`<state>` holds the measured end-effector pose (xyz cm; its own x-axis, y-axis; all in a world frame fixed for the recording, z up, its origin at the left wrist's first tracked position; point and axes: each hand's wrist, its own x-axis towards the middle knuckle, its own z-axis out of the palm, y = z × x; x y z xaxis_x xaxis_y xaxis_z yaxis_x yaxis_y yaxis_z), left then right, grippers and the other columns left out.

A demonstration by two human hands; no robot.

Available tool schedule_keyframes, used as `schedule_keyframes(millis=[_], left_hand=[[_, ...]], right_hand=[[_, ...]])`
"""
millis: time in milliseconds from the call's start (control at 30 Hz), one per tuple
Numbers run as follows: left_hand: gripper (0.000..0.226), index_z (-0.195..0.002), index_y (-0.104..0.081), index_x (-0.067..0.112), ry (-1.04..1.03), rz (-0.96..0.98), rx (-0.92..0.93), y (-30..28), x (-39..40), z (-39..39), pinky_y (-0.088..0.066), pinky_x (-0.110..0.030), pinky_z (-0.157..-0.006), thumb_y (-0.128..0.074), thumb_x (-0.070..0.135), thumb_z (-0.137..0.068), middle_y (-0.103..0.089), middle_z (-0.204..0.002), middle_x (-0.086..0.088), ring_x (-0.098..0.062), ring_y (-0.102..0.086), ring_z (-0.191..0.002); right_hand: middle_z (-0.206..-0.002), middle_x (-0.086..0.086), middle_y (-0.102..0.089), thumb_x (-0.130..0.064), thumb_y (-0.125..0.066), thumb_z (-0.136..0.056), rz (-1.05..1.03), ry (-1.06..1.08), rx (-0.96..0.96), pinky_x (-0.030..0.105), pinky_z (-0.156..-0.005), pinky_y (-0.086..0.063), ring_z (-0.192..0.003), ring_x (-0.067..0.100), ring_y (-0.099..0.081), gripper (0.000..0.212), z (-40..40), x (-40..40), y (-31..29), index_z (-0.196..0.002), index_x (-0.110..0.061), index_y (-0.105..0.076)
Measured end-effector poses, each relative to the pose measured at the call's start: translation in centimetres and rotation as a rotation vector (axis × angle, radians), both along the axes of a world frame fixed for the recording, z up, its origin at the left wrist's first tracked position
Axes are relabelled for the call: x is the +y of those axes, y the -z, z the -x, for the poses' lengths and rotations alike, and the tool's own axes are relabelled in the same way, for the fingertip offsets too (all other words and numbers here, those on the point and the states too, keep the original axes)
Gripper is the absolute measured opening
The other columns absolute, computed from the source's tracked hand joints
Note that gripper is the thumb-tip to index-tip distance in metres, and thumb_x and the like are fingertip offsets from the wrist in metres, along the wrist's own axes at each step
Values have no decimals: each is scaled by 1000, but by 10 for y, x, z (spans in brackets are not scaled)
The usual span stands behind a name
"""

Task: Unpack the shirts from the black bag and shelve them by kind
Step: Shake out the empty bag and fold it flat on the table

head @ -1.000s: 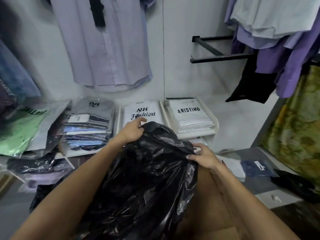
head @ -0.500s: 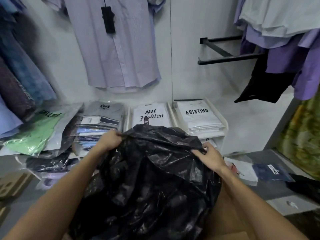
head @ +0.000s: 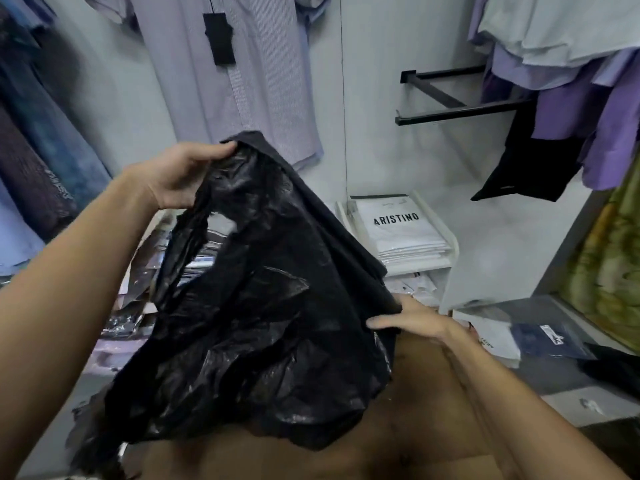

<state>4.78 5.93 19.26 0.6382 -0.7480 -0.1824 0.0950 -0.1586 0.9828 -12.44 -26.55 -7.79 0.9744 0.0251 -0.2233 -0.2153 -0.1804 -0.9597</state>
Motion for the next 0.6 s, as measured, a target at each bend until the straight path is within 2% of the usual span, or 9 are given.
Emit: schedule_keyframes(millis=[33,100,167,267,367,433,467,533,600], left_hand=[[41,-88,-82,18,39,-10,8,-4,-3,2,-64,-39,-72,-89,43,-57,-79,-89,0,-16,-77,-81],[23,-87,-78,22,22,-73,-39,-7,-9,4,-63,-45,-68,-64,39,-86,-74,-76,-2,-20,-72,-67],[32,-67,-67,25,-9,-89,-120,-9,-13,3,-55,-26,-55,-52,31,-95,-48,-50,6,-8,-49,-41],[42,-61,-46,23,-78,-55,-94,-16,-9,1,-28,-10,-32,-84,39,-69,-28,-40,13,0,-24,-27],[59,-49,-46,22,-78,-66,-67,-20,1,7,-15,-11,-25,-99,43,-34,-27,-33,11,-5,-16,-23],[62,-39,-44,19,-65,-127,-69,-20,2,14,-14,-13,-24,-99,42,-23,-26,-30,9,-5,-15,-21],[60,-36,-42,19,-72,-167,-104,-18,2,13,-14,-14,-25,-96,40,-23,-27,-30,8,-3,-18,-21],[42,-40,-48,19,-126,-272,-188,-15,3,10,-19,-16,-32,-86,35,-34,-34,-34,4,-5,-27,-26],[32,-63,-65,11,-242,-377,-249,-14,7,4,-38,-22,-42,-80,32,-44,-54,-50,-5,-14,-47,-40]], right_hand=[[-128,-2,-72,-63,-86,-67,-212,-37,11,31,-106,-49,-123,18,-65,77,1,5,-6,-129,-23,-66],[-146,8,-60,-83,-51,-83,-516,-77,40,42,-116,-38,-137,27,-55,91,-5,10,-11,-145,-17,-57],[-144,20,-58,-82,-22,-93,-578,-17,121,50,-120,-33,-139,37,-51,95,-22,15,-12,-145,-11,-58],[-130,32,-60,-82,-46,-90,-556,48,255,48,-119,-32,-135,40,-52,95,-50,28,-11,-146,-6,-55],[-131,17,-69,-66,-68,-87,-451,70,279,48,-114,-45,-123,32,-65,72,-64,52,-19,-133,-11,-68],[-115,12,-76,-51,-70,-92,-408,65,279,39,-98,-59,-100,24,-74,54,-66,68,-25,-123,-6,-73],[-100,11,-79,-40,-69,-95,-381,66,295,32,-81,-64,-83,19,-76,42,-67,74,-26,-113,-3,-75],[-68,5,-75,-21,-68,-98,-282,93,306,24,-52,-56,-54,12,-70,19,-68,83,-24,-90,-4,-71],[-55,-2,-70,-14,-69,-97,-158,165,270,21,-47,-50,-45,8,-65,12,-72,82,-13,-87,-8,-68]])
